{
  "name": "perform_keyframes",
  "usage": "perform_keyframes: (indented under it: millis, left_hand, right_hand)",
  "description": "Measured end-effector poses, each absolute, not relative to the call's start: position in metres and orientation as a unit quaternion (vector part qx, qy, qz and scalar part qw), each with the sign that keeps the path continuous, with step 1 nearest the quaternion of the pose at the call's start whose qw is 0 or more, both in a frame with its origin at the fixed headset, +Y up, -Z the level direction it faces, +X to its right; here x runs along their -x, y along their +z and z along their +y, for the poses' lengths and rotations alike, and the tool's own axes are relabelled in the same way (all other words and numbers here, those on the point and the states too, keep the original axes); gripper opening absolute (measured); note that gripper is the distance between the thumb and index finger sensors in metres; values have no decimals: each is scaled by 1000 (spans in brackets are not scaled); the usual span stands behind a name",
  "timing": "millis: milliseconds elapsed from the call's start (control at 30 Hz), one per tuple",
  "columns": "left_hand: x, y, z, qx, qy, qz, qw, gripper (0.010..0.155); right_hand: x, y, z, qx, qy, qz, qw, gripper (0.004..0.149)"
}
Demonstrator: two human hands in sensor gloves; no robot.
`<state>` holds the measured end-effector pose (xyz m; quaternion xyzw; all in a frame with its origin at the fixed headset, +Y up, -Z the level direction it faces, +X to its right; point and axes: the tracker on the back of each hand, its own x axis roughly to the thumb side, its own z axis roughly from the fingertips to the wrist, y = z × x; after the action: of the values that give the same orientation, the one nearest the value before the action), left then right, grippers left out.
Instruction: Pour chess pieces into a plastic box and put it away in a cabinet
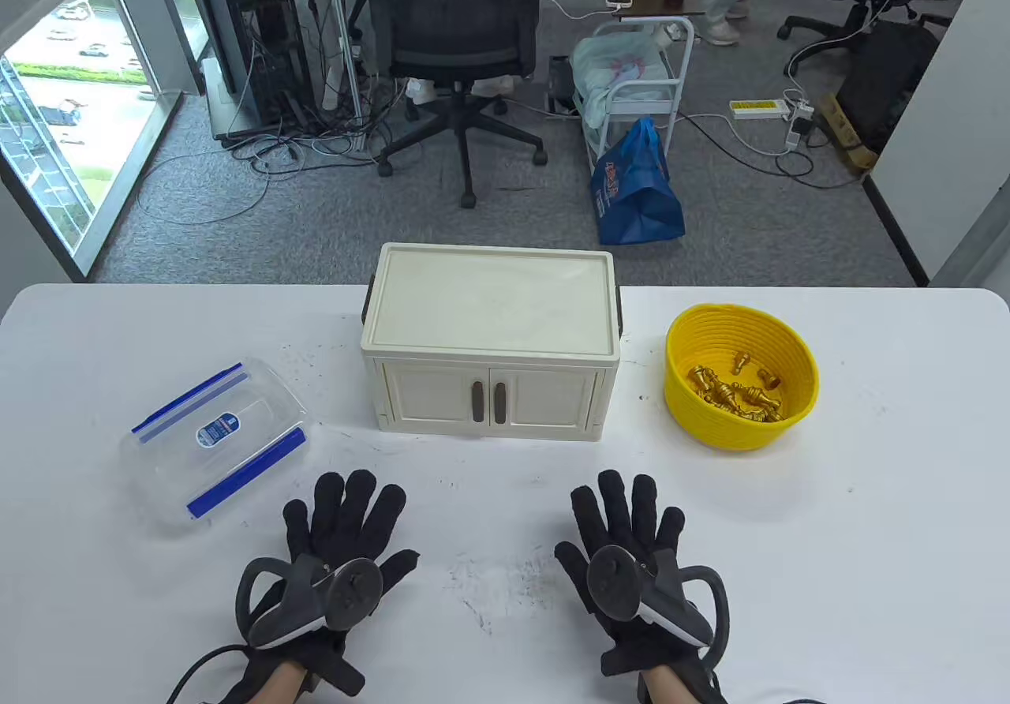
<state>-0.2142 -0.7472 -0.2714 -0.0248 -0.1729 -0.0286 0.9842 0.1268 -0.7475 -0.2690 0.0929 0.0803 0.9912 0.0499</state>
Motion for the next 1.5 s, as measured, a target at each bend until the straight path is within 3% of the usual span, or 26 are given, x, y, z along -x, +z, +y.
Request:
perform_keyframes:
  millis: [667, 1000, 1100, 1300, 1500]
  left_hand:
    - [216, -271, -743, 5, -33, -167, 985, 78]
    - [220, -273, -740, -2, -32, -161, 986, 78]
    - [225, -274, -739, 2, -18, -154, 988, 78]
    - [227, -272, -733, -9, 6, -154, 988, 78]
    - [227, -272, -732, 2, 9, -156, 988, 78]
  right_hand:
    - [-126, -272, -752, -95, 988, 103, 62, 70]
    - [-89, -295, -693, -124, 978, 90, 139, 72]
    - [-72, -315, -671, -100, 973, 107, 176, 71]
    - [-47, -357, -660, -22, 956, 137, 259, 67]
    - [-25, -394, -665, 97, 963, 128, 215, 62]
